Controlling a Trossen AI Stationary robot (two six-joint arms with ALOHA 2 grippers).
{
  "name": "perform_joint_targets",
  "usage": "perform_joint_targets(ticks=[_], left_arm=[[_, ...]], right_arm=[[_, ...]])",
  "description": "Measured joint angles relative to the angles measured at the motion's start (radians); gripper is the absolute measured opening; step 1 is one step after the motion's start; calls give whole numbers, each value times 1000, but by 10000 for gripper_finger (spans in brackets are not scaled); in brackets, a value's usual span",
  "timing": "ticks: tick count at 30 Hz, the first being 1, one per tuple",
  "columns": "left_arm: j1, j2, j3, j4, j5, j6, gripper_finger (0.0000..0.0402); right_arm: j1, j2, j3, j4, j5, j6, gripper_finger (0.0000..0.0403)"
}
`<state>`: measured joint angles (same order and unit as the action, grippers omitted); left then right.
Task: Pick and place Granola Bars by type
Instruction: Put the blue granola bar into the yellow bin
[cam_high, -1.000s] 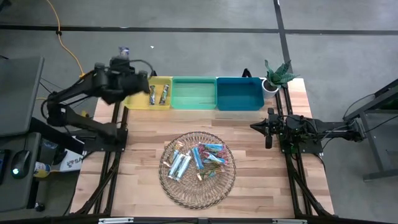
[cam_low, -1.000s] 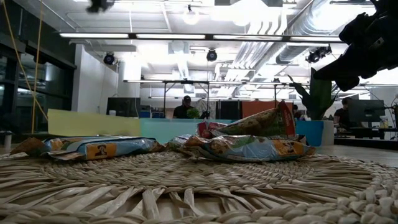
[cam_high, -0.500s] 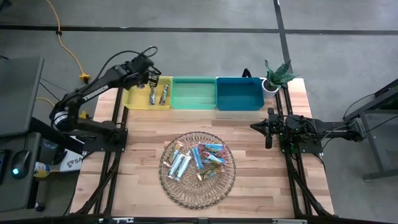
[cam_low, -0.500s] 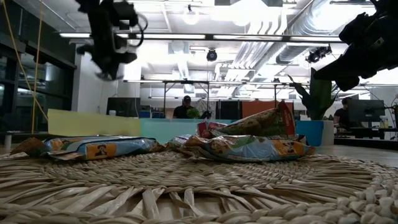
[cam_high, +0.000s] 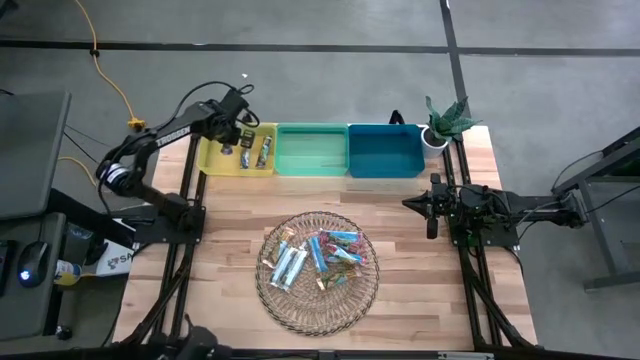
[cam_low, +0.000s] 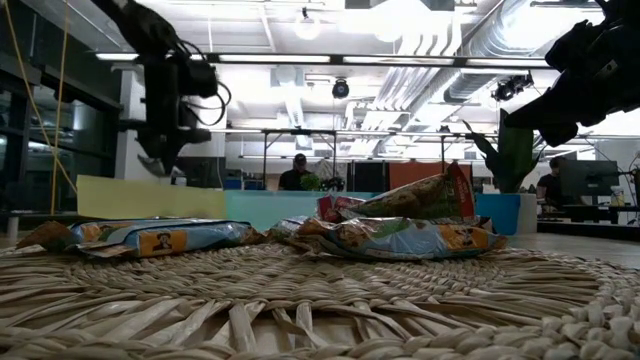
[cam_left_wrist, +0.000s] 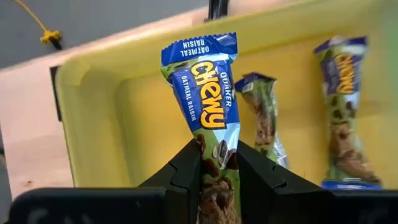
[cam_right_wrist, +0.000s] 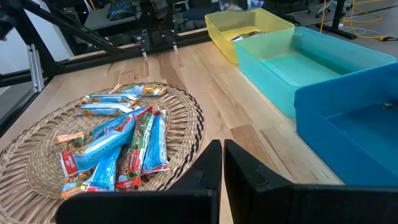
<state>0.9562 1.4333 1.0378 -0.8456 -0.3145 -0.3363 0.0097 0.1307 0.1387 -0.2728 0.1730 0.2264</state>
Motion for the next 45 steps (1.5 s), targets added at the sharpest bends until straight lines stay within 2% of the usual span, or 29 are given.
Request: perform_joint_targets(ticks=[8,34,39,45], left_arm=[[0,96,0,11,48,2,75],[-1,247,0,88,39,42,80],[0,246,0,85,39,71,106],[0,246,0,77,81,99,167]], right_arm=[[0,0,0,0,0,0,0],[0,0,0,0,0,0,0],[0,0,0,0,0,0,0],[0,0,0,0,0,0,0]])
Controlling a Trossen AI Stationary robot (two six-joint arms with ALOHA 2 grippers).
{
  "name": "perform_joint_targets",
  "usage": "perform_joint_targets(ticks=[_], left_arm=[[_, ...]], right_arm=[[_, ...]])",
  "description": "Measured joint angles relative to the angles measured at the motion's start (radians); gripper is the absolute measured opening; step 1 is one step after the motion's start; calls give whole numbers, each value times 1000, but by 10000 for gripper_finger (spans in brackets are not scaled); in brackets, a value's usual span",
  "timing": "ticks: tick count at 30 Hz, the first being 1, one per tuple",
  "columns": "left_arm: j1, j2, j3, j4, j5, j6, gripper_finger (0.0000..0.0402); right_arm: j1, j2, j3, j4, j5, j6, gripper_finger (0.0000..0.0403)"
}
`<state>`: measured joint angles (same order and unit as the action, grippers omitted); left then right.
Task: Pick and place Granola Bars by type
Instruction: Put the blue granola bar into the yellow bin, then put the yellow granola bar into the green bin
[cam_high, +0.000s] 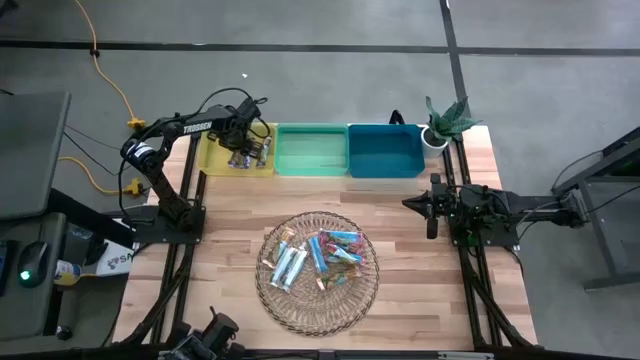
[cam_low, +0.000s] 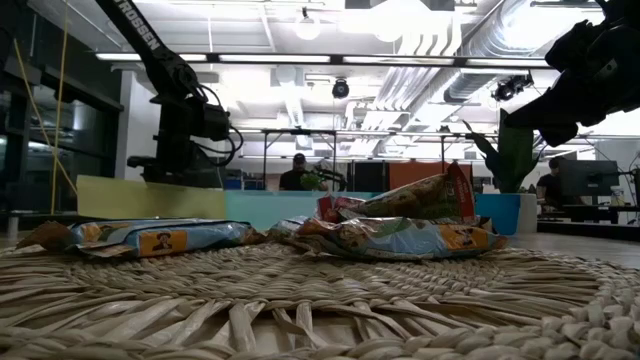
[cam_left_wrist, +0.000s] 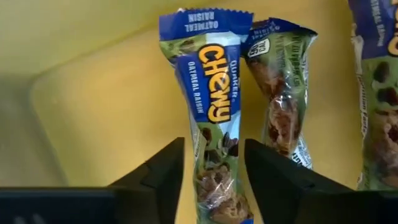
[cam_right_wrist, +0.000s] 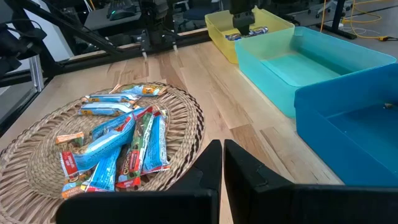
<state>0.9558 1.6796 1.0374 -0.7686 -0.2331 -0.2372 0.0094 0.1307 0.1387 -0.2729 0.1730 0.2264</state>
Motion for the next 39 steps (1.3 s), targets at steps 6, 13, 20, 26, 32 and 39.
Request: perform_joint_targets(ticks=[6,13,20,26,32,39], left_arm=[[0,0,0,-15,15,41,232],[0,-32,0,-32,-2,58,272],[0,-159,1,-37,17,77,276],[-29,-347,1,-49,295,116,276],[-143,-542,1,-40,616,188,276],[-384,-707,1,-42,735,139,276]], right_arm=[[0,0,0,0,0,0,0],[0,0,0,0,0,0,0],[0,0,0,0,0,0,0],[0,0,0,0,0,0,0],[0,0,0,0,0,0,0],[0,0,0,0,0,0,0]])
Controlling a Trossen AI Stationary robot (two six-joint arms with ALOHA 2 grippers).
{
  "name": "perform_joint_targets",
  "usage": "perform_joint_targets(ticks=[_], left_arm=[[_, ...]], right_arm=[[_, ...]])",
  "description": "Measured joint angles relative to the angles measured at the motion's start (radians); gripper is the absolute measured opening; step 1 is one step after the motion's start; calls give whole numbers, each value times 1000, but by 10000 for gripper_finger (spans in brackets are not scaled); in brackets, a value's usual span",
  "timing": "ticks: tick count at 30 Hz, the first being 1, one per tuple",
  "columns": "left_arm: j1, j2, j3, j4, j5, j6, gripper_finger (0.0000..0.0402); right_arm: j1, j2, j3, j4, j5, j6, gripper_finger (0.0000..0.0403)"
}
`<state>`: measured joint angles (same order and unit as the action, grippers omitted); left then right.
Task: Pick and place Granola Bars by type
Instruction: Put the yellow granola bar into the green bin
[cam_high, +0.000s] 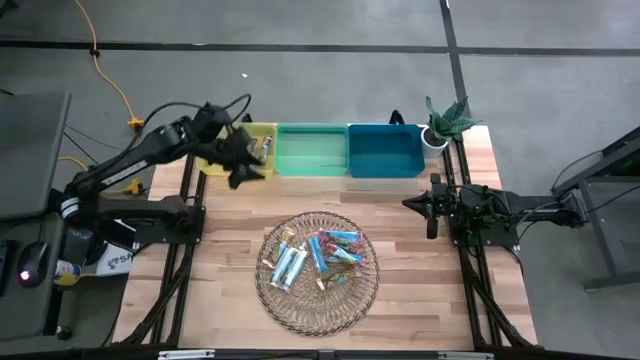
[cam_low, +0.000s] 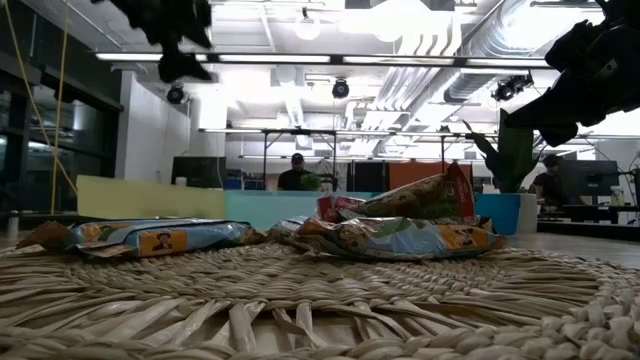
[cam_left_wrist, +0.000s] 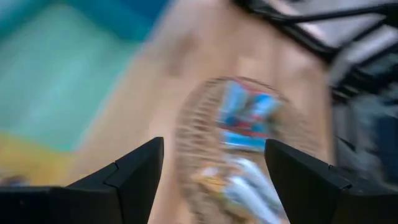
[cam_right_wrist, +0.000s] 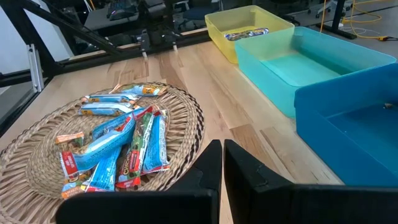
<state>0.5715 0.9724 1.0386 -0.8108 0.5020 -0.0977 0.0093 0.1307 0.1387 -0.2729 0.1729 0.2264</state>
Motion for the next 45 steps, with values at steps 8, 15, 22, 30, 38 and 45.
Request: perform_joint_targets(ticks=[8,15,22,30,38,45], left_arm=[[-389,-35,0,-30,-252,-346,276],[-683,54,0,-120,-779,-851,275],[-792,254,0,-150,-817,-1011,275],[-801,480,0,-91,-737,-1036,275],[-801,619,0,38,-652,-1009,275],[-801,650,0,83,-650,-1008,275]], right_arm=[[0,0,0,0,0,0,0],[0,0,0,0,0,0,0],[0,0,0,0,0,0,0],[0,0,0,0,0,0,0],[0,0,0,0,0,0,0],[0,0,0,0,0,0,0]])
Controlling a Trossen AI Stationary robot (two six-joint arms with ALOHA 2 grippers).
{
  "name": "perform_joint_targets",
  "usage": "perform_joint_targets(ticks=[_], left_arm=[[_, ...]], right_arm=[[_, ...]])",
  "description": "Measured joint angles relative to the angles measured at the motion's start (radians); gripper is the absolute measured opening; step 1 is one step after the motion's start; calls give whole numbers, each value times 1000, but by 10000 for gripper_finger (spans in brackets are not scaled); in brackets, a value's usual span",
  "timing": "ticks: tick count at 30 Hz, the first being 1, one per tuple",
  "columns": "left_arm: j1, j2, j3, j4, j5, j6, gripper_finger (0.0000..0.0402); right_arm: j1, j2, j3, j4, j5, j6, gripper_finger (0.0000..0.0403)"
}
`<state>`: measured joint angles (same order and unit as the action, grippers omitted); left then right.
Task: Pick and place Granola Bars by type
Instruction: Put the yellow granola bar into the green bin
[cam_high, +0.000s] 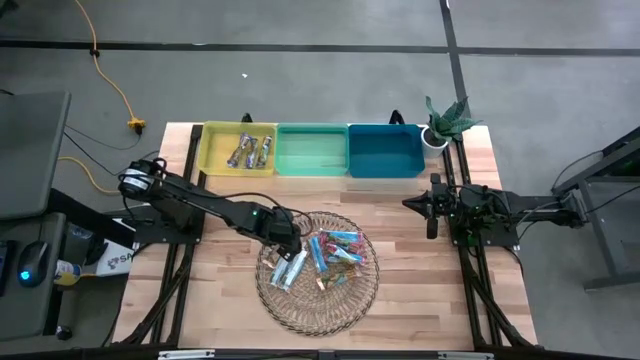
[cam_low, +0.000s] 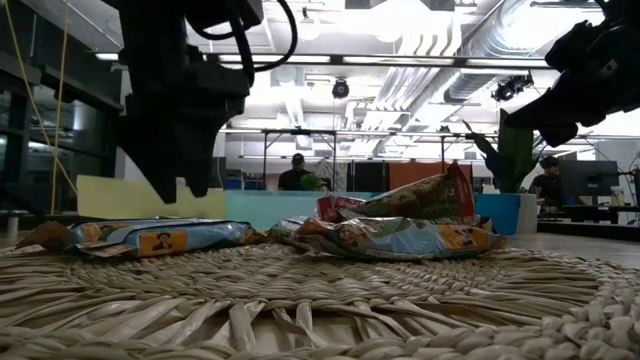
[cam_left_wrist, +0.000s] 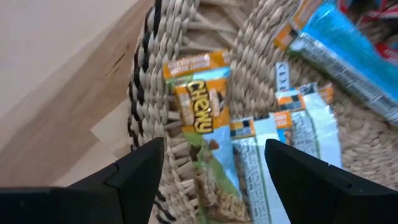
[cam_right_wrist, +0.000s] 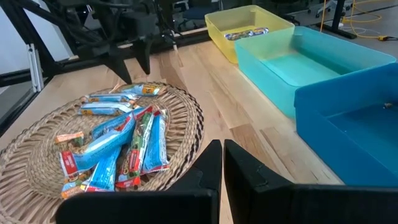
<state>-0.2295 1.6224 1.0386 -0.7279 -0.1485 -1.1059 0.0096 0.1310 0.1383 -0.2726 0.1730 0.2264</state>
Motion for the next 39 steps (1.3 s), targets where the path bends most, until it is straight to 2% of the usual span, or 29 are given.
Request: perform_joint_targets(ticks=[13,19,33,39], left_arm=[[0,29,0,24,-29,4,275],[1,98,2,44,-18,48,275],[1,115,4,74,13,62,275],[1,115,4,83,25,62,239]], right_arm=[[0,0,0,0,0,0,0],[0,-1,0,0,0,0,0],[0,5,0,0,0,0,0],[0,6,0,0,0,0,0]])
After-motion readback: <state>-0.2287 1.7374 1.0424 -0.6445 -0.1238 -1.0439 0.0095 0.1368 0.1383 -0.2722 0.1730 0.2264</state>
